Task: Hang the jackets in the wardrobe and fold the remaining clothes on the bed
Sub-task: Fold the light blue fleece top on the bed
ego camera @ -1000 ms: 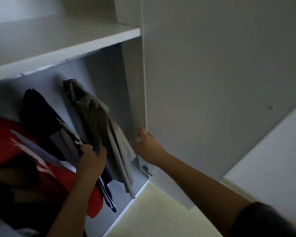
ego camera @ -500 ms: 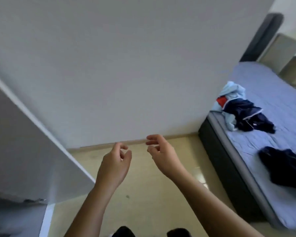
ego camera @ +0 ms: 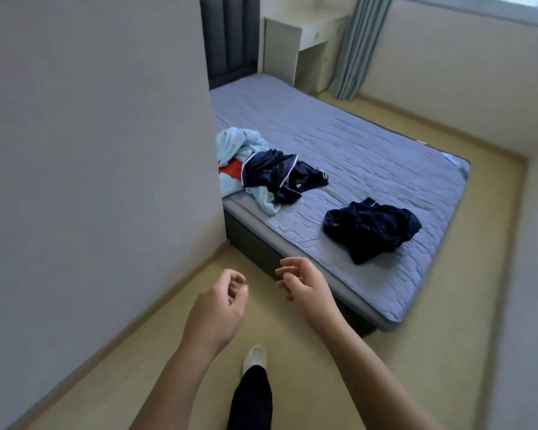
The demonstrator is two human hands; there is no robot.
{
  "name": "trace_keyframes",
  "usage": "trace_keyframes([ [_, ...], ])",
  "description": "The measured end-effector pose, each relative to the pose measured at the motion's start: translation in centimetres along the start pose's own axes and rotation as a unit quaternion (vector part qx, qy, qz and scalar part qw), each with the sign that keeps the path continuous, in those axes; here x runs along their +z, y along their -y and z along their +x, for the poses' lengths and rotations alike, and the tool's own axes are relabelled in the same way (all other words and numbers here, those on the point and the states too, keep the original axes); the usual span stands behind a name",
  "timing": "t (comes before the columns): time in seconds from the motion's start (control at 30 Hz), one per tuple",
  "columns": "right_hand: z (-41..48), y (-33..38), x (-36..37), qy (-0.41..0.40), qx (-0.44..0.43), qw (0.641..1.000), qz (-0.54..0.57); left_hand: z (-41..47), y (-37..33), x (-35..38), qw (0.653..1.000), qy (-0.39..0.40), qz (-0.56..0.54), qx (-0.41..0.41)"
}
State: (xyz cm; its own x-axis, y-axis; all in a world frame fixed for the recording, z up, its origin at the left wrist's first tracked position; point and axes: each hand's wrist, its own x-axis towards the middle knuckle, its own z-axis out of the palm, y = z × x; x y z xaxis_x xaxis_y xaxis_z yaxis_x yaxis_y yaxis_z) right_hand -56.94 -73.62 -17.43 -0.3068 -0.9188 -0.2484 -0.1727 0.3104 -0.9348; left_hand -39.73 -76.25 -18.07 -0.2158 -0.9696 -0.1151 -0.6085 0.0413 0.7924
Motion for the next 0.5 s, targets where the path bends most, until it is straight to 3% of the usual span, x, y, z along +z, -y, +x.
trace_keyframes([
  [0.17, 9.9, 1.6, -3.7, -0.03, 0.046, 0.998, -0.024, 14.2, -2.6, 1.5, 0.998, 0.061, 0.006, 0.019],
  [0.3, 16.8, 1.9, -7.6, -0.099, 0.066, 0.993, -0.025, 23.6, -5.7, 3.5, 0.992, 0.108, 0.024, 0.062],
  [0.5, 24.9, -2.1, -14.0, -0.162, 0.13, 0.976, -0.068, 36.1, -10.9, 9.5, 0.961, 0.224, 0.108, 0.121],
])
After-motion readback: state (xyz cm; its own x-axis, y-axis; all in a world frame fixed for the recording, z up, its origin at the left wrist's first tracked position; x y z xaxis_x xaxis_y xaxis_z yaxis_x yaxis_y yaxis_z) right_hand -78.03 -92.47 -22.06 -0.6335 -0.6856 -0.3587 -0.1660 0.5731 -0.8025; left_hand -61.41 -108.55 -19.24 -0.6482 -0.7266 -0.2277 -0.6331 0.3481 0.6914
